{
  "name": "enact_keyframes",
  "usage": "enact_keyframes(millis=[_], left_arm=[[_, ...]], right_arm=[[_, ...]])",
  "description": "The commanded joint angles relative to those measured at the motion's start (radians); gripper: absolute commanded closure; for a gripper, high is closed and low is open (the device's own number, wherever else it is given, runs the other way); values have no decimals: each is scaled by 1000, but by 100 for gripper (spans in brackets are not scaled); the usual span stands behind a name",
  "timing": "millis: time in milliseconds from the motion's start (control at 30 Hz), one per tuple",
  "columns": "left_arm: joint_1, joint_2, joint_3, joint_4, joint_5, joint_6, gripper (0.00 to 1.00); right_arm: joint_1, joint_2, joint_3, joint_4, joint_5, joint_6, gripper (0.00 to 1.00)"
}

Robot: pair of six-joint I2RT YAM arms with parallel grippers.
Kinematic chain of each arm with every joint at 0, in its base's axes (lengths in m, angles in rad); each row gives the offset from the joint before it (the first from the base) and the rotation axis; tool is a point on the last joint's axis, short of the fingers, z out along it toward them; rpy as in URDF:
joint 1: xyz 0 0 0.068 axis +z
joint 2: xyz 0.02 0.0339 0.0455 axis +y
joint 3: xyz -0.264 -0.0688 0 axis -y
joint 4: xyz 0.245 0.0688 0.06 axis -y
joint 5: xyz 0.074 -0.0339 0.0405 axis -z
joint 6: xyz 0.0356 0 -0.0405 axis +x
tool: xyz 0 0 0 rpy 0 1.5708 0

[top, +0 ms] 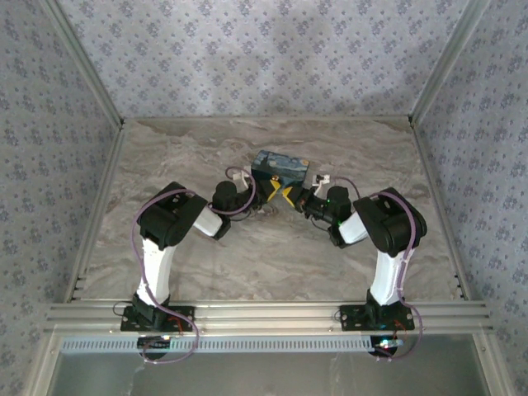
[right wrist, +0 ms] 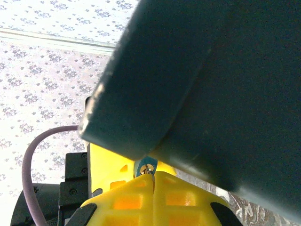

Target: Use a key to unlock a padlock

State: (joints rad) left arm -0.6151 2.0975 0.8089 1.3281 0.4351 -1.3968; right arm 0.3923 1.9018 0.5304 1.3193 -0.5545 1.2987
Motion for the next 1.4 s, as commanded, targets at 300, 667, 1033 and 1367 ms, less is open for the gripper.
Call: enact_keyframes(millis=[300, 667, 1033, 1367], left_arm=[[-36, -25, -12, 79, 71, 34, 100], [-4, 28, -40, 79, 3, 29, 100], [-12, 51, -43, 78, 28, 0, 100], [-23, 29, -45, 79, 55, -24, 100]], right_arm=[[-27, -3, 45, -85, -101, 8, 94], [-96, -214, -26, -518, -147, -281, 65], [87, -443, 225, -1368, 191, -950, 65], [159, -360, 332, -1377, 360, -1068, 55]])
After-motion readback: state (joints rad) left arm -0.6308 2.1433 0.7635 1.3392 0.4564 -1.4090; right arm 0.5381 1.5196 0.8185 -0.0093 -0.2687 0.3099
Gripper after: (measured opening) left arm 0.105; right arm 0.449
